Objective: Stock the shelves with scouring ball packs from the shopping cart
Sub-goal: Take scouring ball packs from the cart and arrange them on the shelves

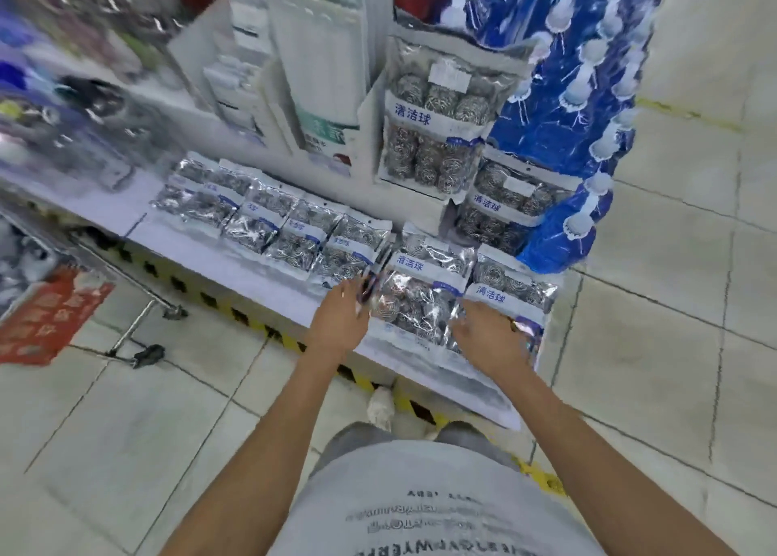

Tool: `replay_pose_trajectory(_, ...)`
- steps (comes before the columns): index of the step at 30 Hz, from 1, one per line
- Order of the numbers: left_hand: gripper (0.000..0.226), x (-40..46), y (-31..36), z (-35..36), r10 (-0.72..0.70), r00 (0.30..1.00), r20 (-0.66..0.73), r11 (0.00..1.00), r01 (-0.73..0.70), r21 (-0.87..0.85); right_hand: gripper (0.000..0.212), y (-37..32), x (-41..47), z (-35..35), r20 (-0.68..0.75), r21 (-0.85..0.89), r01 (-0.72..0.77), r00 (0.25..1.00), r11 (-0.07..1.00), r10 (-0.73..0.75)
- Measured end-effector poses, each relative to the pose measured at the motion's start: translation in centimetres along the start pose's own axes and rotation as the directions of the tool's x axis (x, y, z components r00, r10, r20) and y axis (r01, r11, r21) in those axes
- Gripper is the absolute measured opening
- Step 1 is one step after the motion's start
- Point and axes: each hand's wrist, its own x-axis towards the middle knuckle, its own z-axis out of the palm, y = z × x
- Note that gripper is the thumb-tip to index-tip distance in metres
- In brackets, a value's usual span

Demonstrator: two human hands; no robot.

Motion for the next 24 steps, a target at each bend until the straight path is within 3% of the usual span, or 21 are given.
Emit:
replay_pose_trajectory(5,0.052,-6.9,-2.6,-1.3,-0.207,0.957,-0.201,0.978,0.199,-0.058,0.053,-6.4,0.8,-0.9,0.035,-0.089,0.310,0.951,0.947,-0.308)
replay_pose_trajectory(11,0.032,-14.9,-7.6,-3.1,-0.380,0.819,-0.431,0.925,0.330,-0.187,0.056,-16.0,1.1,-0.1,0.092,-0.095,0.616,0.787,0.782,-0.609)
replay_pose_trajectory(19,0.048,-22.6,-16.6,-5.5,-0.607,0.551,-0.572,0.791,0.491,-0.366,0.047,-29.7,-0.6,3.7,0.164,-0.037,0.800,0.596,0.599,-0.786)
replay_pose_trajectory(24,0.048,-25.3,-22.1,-7.6,-0.667,0.465,-0.582,0.738,0.521,-0.429,0.058,-37.4,-1.3,7.3,0.232,-0.048,0.857,0.509,0.513,-0.829)
